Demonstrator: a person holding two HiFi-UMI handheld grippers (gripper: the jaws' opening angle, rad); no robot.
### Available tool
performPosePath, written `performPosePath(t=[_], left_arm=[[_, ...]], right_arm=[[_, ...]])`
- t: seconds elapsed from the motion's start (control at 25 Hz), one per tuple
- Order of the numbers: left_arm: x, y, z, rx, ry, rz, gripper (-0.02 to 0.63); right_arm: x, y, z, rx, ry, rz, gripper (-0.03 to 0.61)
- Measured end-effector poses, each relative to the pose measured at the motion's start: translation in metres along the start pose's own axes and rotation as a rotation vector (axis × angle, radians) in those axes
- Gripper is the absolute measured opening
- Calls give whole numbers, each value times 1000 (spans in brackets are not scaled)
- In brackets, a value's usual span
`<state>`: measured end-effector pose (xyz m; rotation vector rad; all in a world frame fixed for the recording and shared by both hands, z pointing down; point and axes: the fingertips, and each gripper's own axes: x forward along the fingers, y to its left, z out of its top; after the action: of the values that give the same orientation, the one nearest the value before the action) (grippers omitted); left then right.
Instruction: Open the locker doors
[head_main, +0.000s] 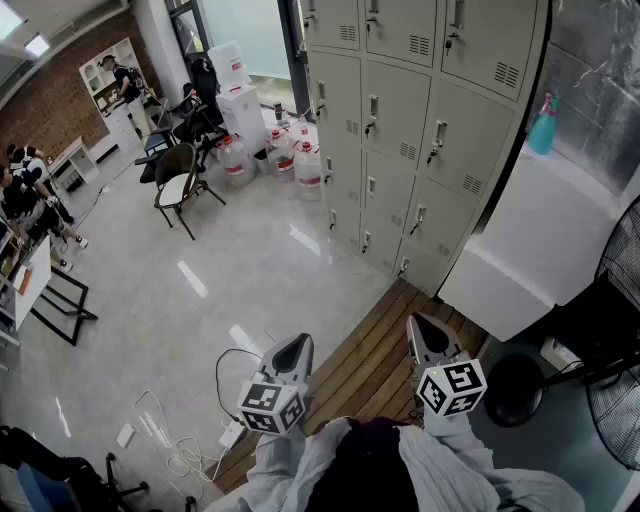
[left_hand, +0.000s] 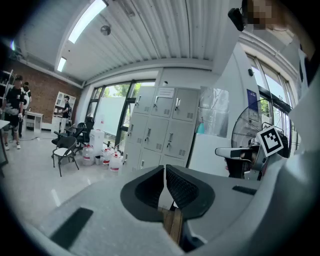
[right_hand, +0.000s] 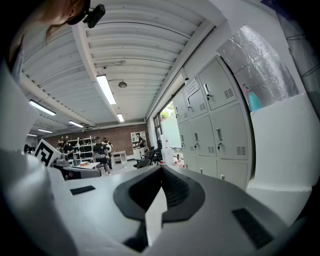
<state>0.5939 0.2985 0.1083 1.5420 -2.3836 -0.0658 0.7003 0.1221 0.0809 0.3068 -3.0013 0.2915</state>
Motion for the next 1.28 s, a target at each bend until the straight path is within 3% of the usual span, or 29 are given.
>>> performPosePath(t=[0.24, 1.0, 1.28], left_arm=[[4, -4, -1, -16, -2, 4, 18], [1, -44, -44, -32, 37, 38, 18], [18, -42, -40, -34, 27, 51, 18]], right_arm=[[-4, -7, 3, 24, -34, 7, 0], [-30, -24, -35, 54, 27, 73, 1], [-21, -40, -36, 54, 39, 76, 0]])
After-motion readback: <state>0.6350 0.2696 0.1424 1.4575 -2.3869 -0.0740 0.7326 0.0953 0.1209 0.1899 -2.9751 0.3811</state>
